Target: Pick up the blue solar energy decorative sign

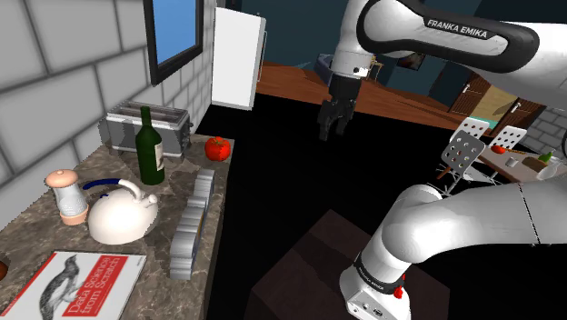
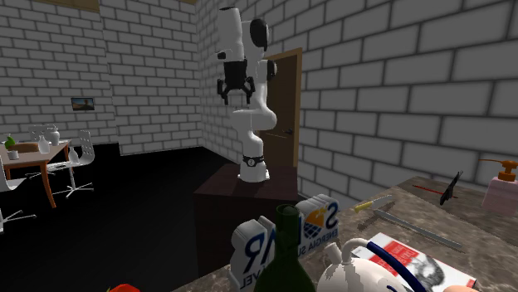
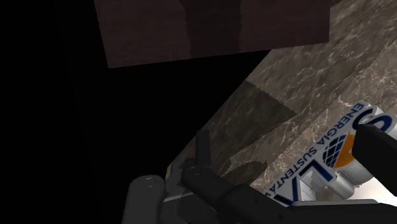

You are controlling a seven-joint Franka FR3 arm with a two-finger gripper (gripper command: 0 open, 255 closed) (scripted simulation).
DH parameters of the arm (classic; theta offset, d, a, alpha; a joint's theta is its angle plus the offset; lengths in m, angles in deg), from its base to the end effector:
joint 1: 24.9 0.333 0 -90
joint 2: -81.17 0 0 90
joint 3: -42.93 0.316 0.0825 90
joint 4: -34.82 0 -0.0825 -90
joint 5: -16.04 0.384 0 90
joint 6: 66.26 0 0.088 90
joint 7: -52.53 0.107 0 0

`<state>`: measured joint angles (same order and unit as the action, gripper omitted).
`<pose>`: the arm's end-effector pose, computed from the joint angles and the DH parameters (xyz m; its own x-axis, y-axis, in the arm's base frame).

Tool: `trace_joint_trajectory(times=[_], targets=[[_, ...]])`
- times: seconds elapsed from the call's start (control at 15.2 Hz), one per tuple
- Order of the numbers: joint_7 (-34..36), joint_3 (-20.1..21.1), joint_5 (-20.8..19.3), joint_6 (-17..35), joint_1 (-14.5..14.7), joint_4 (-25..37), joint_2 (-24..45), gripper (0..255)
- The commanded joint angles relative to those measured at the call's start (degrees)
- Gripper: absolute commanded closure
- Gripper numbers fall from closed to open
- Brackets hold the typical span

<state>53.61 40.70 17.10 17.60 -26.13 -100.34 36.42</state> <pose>0.2954 -0.0191 0.5788 0.9914 -0.0625 -0.1152 -0.0679 -0.9967 -0.0437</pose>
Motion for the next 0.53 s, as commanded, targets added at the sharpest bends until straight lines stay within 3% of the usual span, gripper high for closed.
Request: trace_joint_trajectory(times=[0.0,0.46], targets=[[0.0,0.0,0.0,0.0,0.0,0.0,0.0,0],[12.9,7.5,6.2,11.9,0.2,-5.6,4.8,0]])
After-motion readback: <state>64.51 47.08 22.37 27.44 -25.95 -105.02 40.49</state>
